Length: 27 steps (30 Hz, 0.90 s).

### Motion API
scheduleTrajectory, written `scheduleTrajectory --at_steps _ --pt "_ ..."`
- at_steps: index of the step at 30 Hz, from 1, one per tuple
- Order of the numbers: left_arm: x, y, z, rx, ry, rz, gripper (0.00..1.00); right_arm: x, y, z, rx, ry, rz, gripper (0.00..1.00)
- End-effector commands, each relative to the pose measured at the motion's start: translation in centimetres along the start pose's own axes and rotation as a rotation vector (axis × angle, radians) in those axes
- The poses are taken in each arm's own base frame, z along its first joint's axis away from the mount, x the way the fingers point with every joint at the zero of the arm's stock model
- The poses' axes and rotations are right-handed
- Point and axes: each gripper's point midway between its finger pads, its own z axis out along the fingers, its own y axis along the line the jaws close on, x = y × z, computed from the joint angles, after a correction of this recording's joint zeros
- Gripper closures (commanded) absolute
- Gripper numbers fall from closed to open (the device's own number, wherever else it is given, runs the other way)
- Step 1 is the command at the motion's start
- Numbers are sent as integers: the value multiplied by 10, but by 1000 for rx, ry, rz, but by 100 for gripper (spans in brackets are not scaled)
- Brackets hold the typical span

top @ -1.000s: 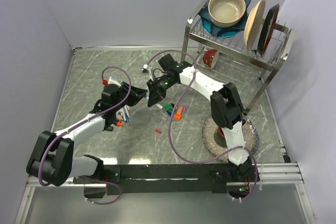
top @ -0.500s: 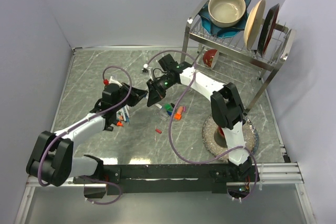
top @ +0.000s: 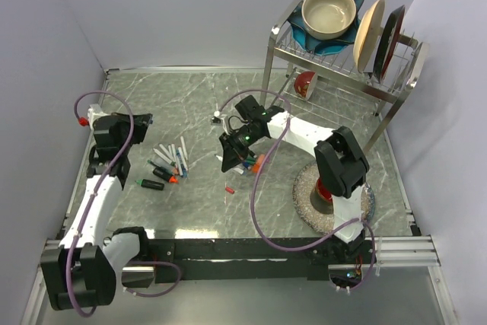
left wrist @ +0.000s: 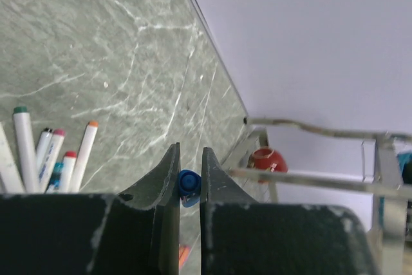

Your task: Open the pen caps

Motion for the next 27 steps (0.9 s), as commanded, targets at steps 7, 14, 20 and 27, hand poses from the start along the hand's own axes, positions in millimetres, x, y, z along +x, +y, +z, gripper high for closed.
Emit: scheduleTrajectory --at_steps 7,14,20,27 --pt "3 -16 -59 97 11 197 99 -54 -40 39 187 -79 142 100" --pt "7 -10 -89 102 0 194 99 -116 -67 61 247 -205 272 91" --pt "13 -13 -98 127 26 191 99 -141 -77 71 259 -268 277 64" --pt "32 -27 -104 242 120 211 99 -142 -51 46 231 -254 204 47"
